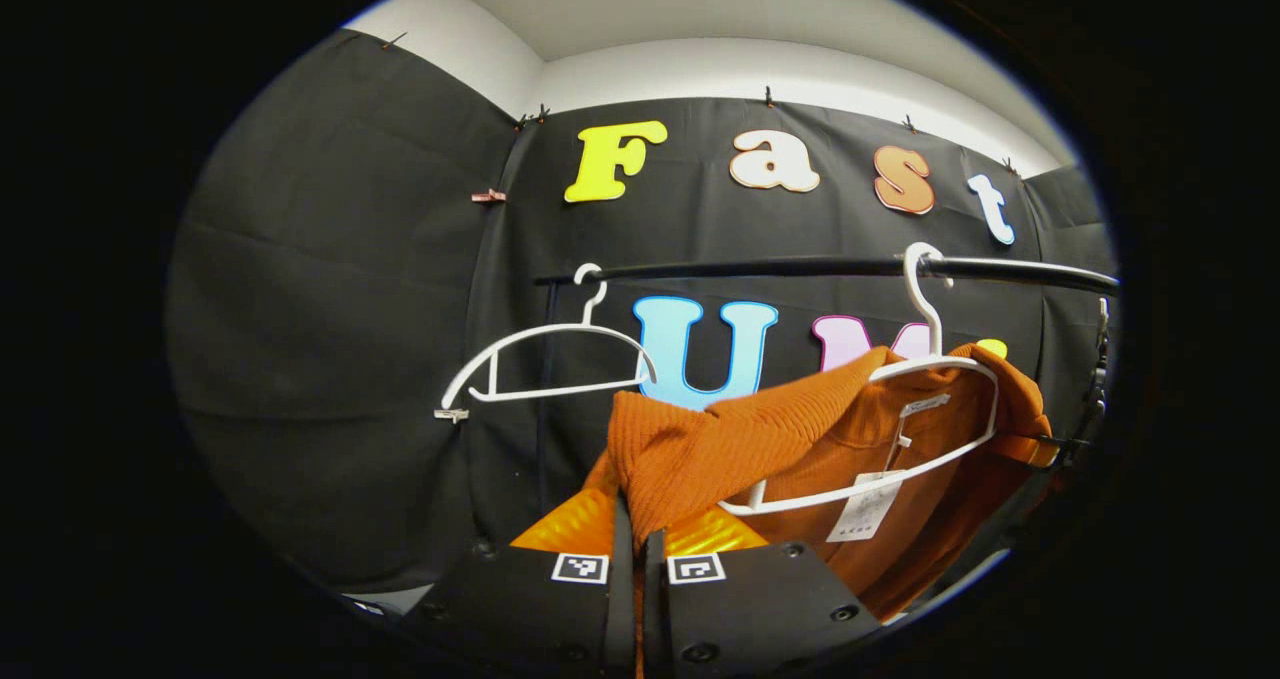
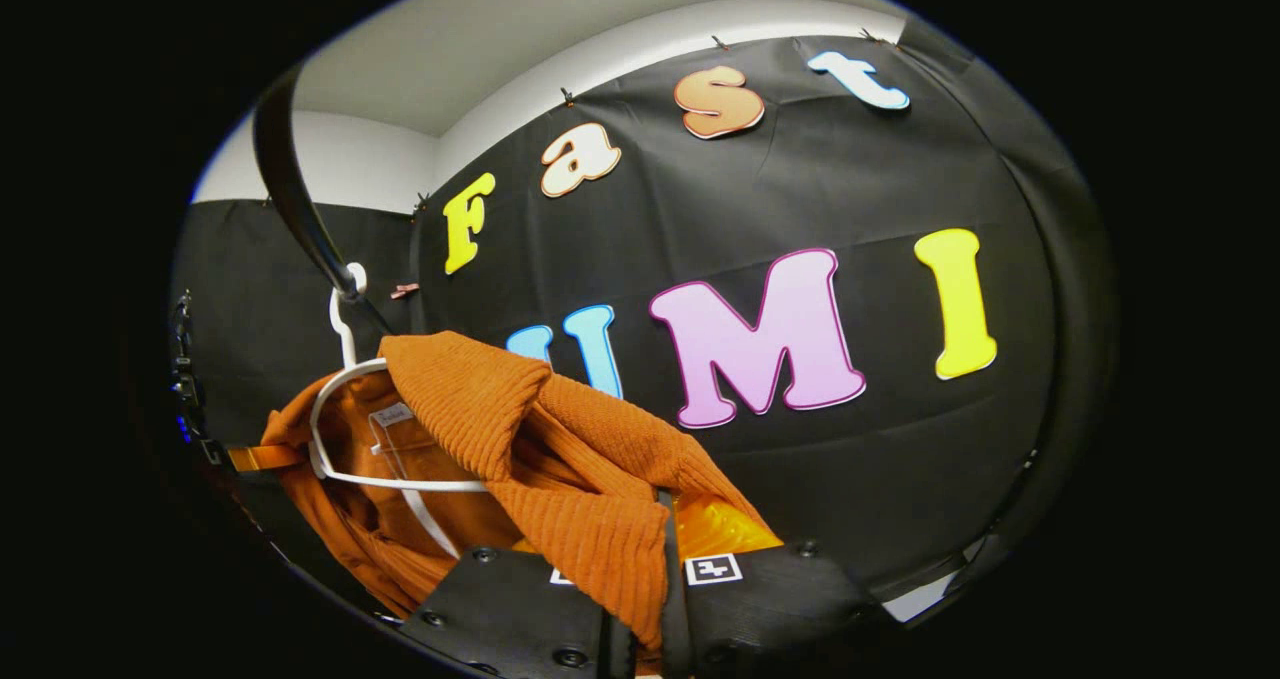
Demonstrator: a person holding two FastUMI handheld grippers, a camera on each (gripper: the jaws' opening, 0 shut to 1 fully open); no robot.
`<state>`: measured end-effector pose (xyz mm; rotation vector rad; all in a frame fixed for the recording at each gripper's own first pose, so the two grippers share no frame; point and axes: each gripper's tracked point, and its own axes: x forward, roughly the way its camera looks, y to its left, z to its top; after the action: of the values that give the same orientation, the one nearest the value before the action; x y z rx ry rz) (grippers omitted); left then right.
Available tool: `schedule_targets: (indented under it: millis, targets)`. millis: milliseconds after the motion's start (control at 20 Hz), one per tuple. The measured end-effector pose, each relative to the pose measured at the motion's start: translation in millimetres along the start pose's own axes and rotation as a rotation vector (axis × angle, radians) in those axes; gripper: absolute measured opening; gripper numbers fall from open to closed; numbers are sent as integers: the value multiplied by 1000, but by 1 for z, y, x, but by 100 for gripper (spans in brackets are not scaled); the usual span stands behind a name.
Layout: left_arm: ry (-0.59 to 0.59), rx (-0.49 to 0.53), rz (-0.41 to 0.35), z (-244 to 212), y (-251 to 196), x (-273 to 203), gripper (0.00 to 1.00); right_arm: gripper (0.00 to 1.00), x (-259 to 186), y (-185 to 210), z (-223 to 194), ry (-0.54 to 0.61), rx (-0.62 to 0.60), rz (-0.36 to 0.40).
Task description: Grasp the clothes on the hanger with both hands and then place them into the laundry hamper below.
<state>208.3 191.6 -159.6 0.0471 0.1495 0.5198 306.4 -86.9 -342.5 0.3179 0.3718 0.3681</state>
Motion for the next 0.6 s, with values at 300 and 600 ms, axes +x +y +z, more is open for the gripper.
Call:
schedule_targets:
  millis: [300,600]
  targets:
    - [-54,33,49,44,24,26,8,13,-17,89,-14,87,88,378]
    - [-79,36,-29,87,22,44,7,10,-8,47,83,-200,315,348]
